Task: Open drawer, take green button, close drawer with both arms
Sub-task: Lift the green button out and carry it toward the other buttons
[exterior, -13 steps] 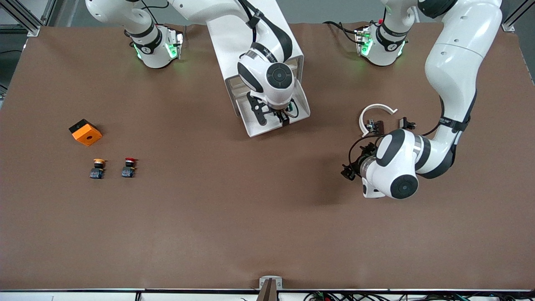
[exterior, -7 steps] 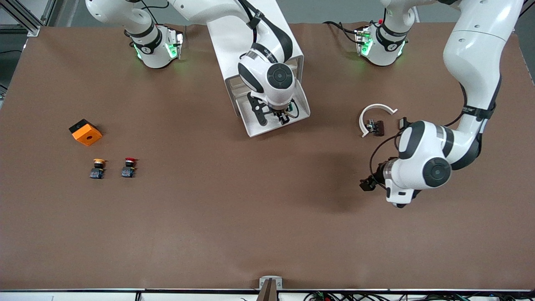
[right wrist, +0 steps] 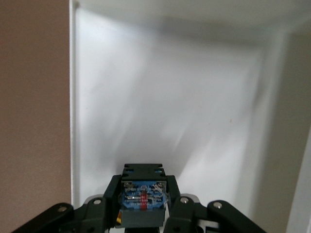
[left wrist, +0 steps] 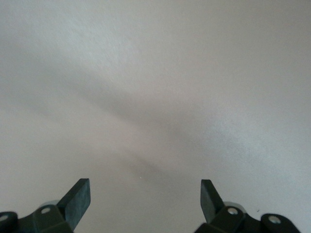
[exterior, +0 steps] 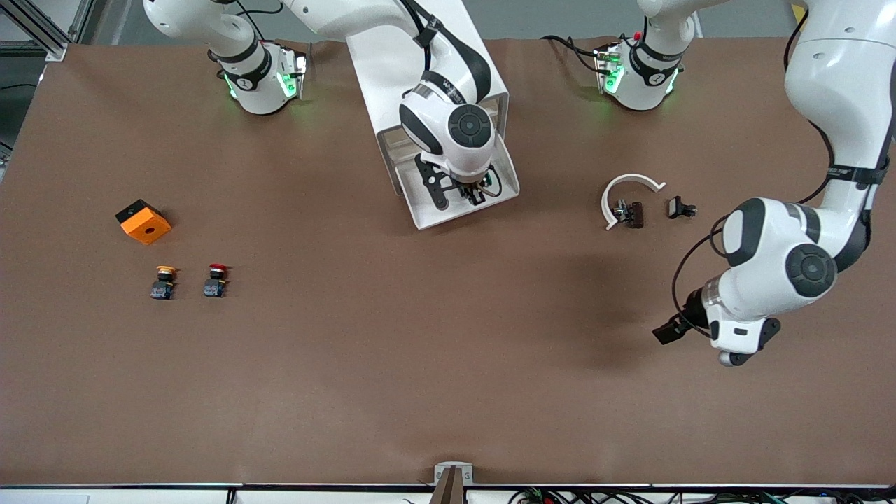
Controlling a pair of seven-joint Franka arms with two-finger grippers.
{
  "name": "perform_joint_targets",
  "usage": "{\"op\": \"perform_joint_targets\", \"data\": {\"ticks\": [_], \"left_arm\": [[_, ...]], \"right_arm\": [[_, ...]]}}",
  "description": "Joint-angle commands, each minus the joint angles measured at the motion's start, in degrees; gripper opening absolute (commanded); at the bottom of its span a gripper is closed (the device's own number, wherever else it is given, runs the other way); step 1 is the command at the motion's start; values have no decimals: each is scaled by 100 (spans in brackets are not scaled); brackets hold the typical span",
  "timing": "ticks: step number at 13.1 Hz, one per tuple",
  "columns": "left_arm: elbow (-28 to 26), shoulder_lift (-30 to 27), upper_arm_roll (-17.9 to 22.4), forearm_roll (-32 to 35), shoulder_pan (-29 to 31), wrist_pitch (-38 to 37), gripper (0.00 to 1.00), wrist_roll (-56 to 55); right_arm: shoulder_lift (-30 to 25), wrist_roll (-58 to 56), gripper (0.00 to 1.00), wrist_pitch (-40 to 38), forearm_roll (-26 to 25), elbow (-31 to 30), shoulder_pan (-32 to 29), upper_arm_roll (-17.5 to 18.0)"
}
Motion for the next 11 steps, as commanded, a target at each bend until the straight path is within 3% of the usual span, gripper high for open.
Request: {"op": "perform_joint_targets", "data": {"ticks": [1,6,8,11], "left_arm": [[-237,-310,-178,97,199,-53,100,357],[-211,-425,-135,114,322,-123,100,719],[-185,-433,-134,97,409,-141,100,980],[-185,-529,14,-165,401,-298,100,2032]], "right_arm": [[1,-895,0,-357,8,348,-138,-37],[-429,-2795,0,-1677,-35,815,-805,-54],[-736,-3725,0,-1967,-218,701,-1007,-80],[-1325,-5457,0,-1916,-536,-18,-1507,-81]]}}
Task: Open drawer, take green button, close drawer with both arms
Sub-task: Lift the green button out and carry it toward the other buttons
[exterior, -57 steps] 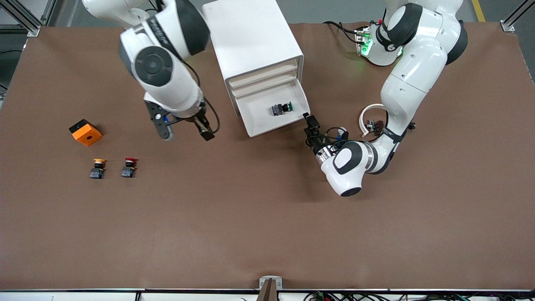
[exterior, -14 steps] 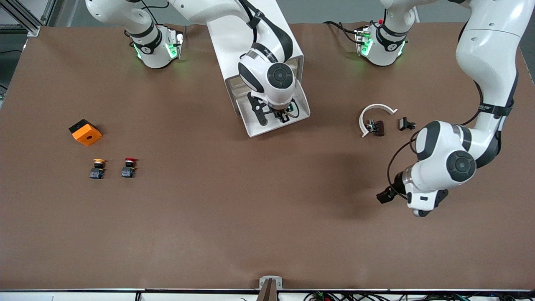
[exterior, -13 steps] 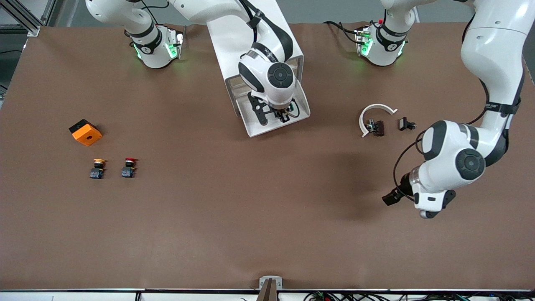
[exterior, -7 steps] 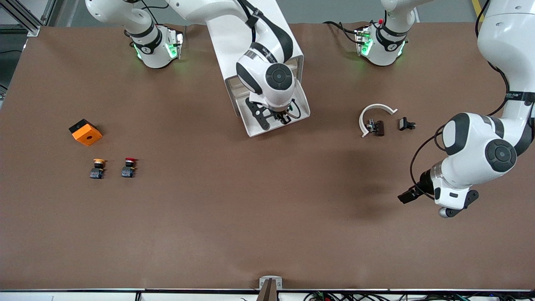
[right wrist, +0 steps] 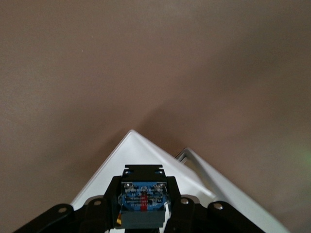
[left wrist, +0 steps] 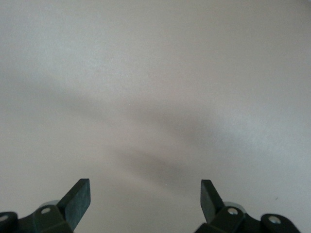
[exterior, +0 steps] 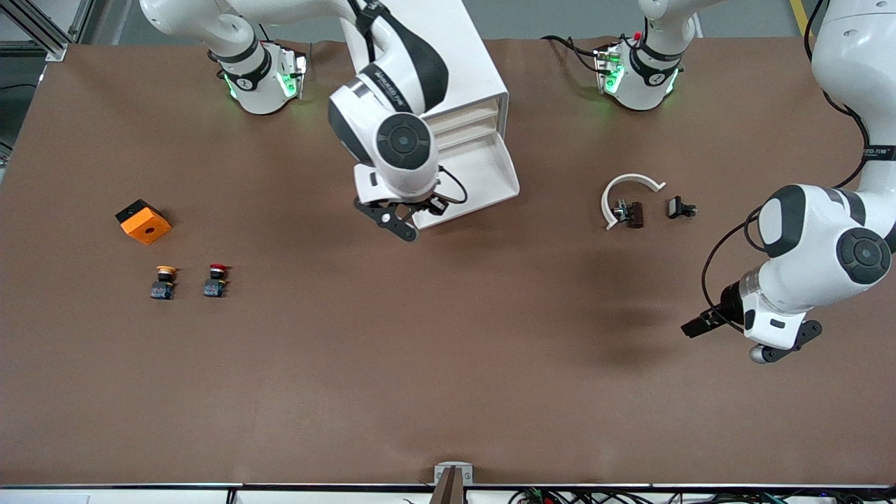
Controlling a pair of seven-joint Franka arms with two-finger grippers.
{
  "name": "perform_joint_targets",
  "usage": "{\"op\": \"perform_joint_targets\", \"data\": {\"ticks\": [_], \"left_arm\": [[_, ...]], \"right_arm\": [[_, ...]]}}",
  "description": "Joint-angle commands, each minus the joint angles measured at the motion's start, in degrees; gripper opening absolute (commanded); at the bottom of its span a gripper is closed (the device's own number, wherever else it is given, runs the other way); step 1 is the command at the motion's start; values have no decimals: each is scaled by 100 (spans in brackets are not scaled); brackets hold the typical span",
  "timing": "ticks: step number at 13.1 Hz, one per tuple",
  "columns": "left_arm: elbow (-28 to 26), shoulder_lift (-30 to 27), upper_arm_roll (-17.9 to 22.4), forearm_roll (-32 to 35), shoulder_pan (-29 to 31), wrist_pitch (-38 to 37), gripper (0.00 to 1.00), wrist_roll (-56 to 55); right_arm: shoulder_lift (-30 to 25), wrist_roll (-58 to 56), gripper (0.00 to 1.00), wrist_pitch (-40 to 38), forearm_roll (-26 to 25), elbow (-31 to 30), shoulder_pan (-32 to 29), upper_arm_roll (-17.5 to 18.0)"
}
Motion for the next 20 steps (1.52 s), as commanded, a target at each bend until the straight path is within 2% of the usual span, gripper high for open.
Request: {"op": "perform_joint_targets", "data": {"ticks": [1,4,5,7,8,10,13,16,20], "left_arm": [[-149,-281,220,-437,24,-194,100,1219],[-141,-351,650,-852,-239,-386,100,2217],[-141,-448,1035,-1045,-571,-457,100,2427],[-141,-597,2071,-1405,-1466,-519,100,2815],[-132,-633,2320,-1546,-1723,-528,100,2799],[-44,-633,2349,-1556,-1822,-537,100,2633],[9,-747,2322,-1346,-1831,-537,100,2324],[-35,-1036,2322,-1337,-1822,-659,100,2359],[-27,-1616,2322,-1337,-1647,-1318,100,2877]], "right_arm": [[-635,-1272,0,87,-232,-826,-480,78],[-1153,-2634,0,524,-383,-1659,-1034,78],[-1372,-2952,0,822,-383,-2063,-1192,78],[-1960,-3820,0,1874,-461,-3300,-1578,78],[-2172,-4260,0,2437,-505,-3881,-1780,78],[-2201,-4877,0,3230,-593,-4412,-2158,78],[-1631,-4906,0,3951,-1164,-4414,-2536,78],[-1077,-4993,0,4638,-1209,-4414,-2819,78],[-655,-5020,0,5192,-1376,-4414,-3048,78]]}}
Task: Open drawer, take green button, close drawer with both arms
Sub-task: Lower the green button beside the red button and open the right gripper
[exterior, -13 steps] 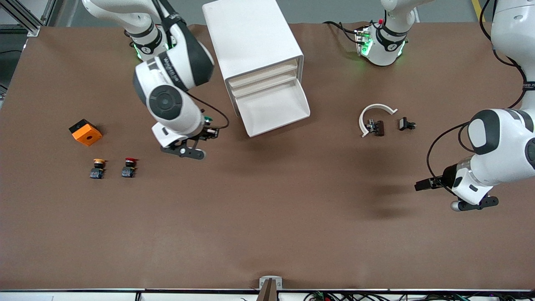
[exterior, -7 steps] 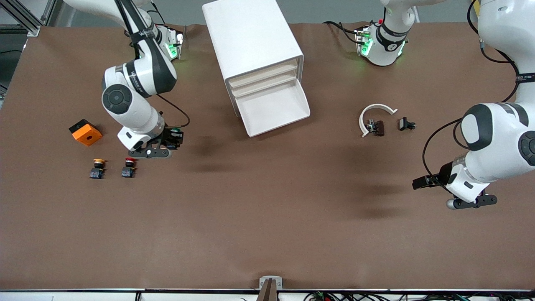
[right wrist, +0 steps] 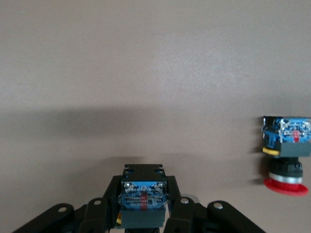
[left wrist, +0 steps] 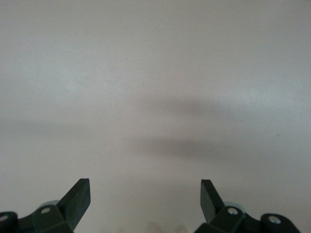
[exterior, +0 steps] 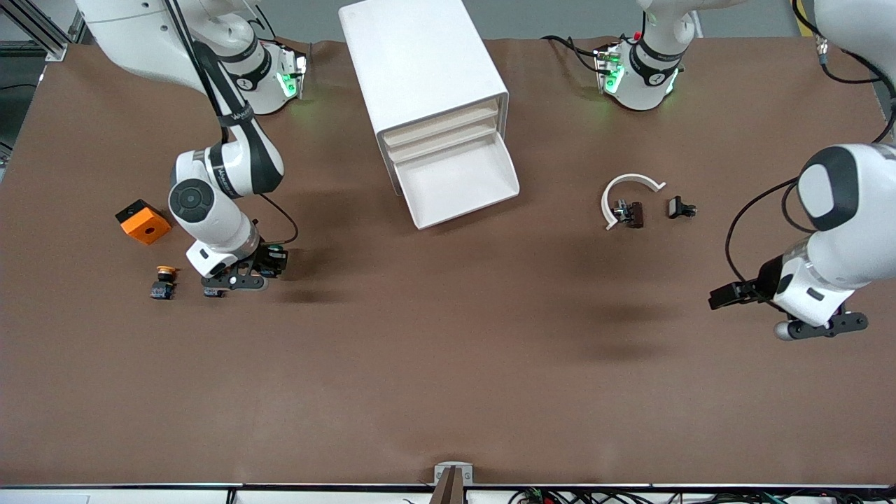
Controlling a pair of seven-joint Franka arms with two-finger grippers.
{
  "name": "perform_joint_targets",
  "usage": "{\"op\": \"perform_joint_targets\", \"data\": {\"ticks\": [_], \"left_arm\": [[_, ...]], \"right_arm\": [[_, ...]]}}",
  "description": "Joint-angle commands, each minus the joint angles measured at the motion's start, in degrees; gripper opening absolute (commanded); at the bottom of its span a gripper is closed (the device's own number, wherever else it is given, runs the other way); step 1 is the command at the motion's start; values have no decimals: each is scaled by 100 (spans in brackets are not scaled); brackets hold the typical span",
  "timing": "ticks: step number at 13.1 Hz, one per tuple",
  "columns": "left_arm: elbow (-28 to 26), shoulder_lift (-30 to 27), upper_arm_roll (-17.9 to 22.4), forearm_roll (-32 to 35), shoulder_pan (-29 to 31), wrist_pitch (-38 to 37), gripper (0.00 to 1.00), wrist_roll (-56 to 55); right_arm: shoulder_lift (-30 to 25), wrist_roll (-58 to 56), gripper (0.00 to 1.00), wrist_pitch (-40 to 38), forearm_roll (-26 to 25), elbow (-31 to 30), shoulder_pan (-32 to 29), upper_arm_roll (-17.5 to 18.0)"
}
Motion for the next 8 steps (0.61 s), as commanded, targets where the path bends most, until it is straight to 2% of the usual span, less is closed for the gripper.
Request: {"op": "perform_joint_targets", "data": {"ticks": [1,8], "left_arm": [[-131,-495,23,81,63,-381,100,247],[-183,-1058,-21,81,-25,-918,100,194]], "right_arm": [[220,-25,0,194,-185,46,-187,107],[529,-25,0,371,-343,46,-293,107]]}}
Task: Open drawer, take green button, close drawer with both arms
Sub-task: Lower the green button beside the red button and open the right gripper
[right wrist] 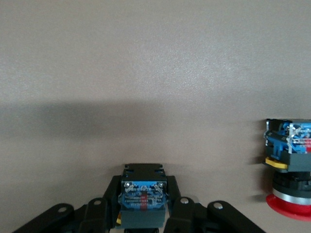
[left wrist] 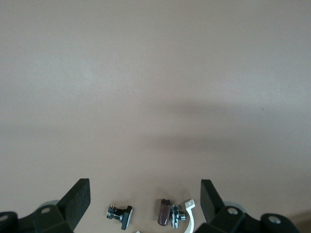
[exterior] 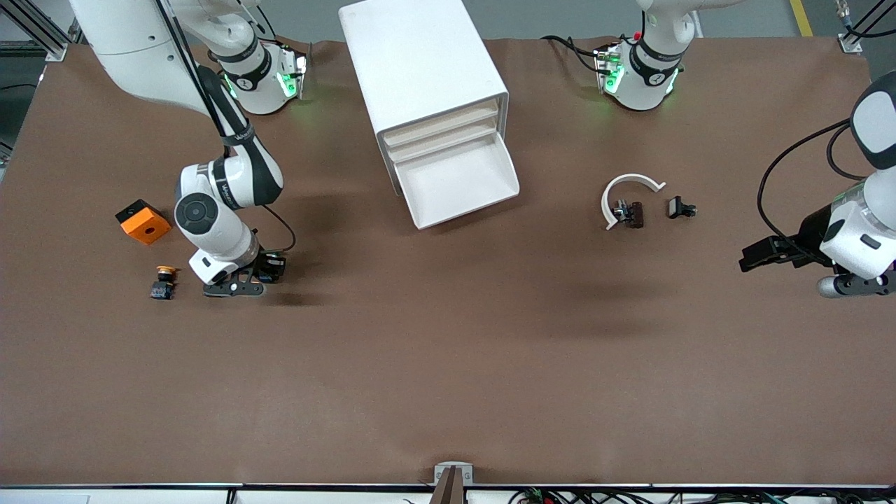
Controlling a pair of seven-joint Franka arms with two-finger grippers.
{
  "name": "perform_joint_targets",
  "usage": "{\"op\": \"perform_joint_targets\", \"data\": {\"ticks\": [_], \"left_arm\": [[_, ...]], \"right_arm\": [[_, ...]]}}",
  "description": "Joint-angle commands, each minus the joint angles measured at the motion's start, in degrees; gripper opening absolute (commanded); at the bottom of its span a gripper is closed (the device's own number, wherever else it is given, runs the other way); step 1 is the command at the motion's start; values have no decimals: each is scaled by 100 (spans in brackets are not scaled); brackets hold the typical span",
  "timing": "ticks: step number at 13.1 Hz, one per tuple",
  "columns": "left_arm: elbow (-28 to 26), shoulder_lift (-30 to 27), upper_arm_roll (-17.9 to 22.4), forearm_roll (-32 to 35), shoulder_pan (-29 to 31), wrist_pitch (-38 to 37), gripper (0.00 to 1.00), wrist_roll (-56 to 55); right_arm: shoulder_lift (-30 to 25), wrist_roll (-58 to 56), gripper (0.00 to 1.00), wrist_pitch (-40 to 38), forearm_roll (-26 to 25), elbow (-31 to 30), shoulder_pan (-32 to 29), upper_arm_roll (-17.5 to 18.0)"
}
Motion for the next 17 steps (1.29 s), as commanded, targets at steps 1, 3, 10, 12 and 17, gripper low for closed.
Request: {"op": "perform_joint_targets", "data": {"ticks": [1,3,10,12,17], "left_arm": [[-163,-255,3,80,-82,-105,100,19],[-154,-290,125,80,-283,-106,100,1],[-154,-290,680,80,-768,-106,100,-8],[-163,-255,671,80,-768,-80,100,-16],[-591,-53,321,28,-900,735,100,-699]], "right_arm": [[161,-16,0,71,-166,39,-135,103],[170,-7,0,63,-166,39,-135,103],[153,1,99,-34,-166,109,-187,103],[57,-7,100,-69,-166,205,-293,112],[-330,10,100,-1744,-149,1074,-258,147]]}}
